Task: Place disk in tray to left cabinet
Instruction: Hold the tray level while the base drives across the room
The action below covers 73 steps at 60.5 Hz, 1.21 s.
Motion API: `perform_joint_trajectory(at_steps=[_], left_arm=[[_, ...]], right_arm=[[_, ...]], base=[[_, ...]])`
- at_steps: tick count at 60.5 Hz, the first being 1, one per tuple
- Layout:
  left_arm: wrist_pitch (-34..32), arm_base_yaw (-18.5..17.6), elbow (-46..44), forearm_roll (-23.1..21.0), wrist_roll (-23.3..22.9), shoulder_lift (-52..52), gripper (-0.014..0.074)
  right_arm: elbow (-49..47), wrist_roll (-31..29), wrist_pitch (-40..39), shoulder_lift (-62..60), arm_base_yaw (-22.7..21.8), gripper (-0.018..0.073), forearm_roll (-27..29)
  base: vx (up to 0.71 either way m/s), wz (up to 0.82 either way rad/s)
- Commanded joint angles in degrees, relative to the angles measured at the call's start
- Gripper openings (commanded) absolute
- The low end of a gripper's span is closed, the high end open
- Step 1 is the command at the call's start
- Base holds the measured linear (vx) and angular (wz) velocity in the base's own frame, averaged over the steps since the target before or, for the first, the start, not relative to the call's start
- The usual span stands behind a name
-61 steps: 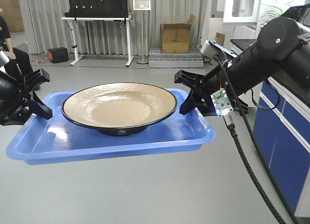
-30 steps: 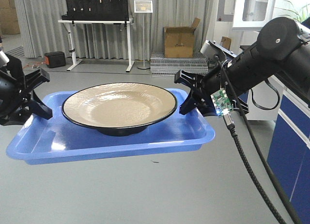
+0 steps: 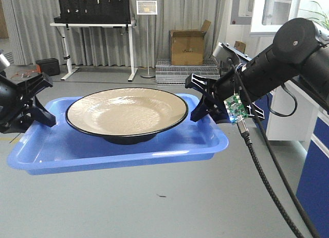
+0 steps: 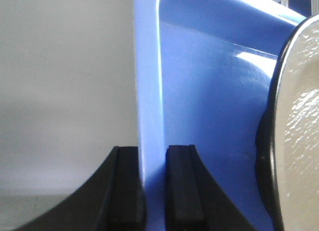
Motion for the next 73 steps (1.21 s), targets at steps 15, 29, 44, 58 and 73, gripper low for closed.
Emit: perform_joint_trajectory(at_steps=[15,29,44,58,73], left_arm=[[-3.15,-1.62,-2.18,-9.83,-0.74,-3.35,-0.0002],[-3.15,-1.62,-2.18,-9.83,-0.74,-3.35,-0.0002],[-3.17,-1.62,-2.18,-9.83,-0.74,-3.35,-0.0002],[-3.17,-1.62,-2.18,-9.83,-0.74,-3.35,-0.0002],[-3.17,-1.62,-2.18,-9.83,-0.74,-3.35,-0.0002]], right_arm=[[-2.01,-0.56,-0.46,-3.90,1.55,-0.0001,8.52],[-2.01,-0.56,-0.46,-3.90,1.55,-0.0001,8.52],[-2.01,-0.56,-0.46,-3.90,1.55,-0.0001,8.52],[-2.01,-0.56,-0.46,-3.90,1.55,-0.0001,8.52],[-2.01,-0.56,-0.46,-3.90,1.55,-0.0001,8.52]], base=[[0.53,-0.01],[0.55,-0.01],[0.57,-0.01],[0.59,-0.03],[0.59,-0.04]])
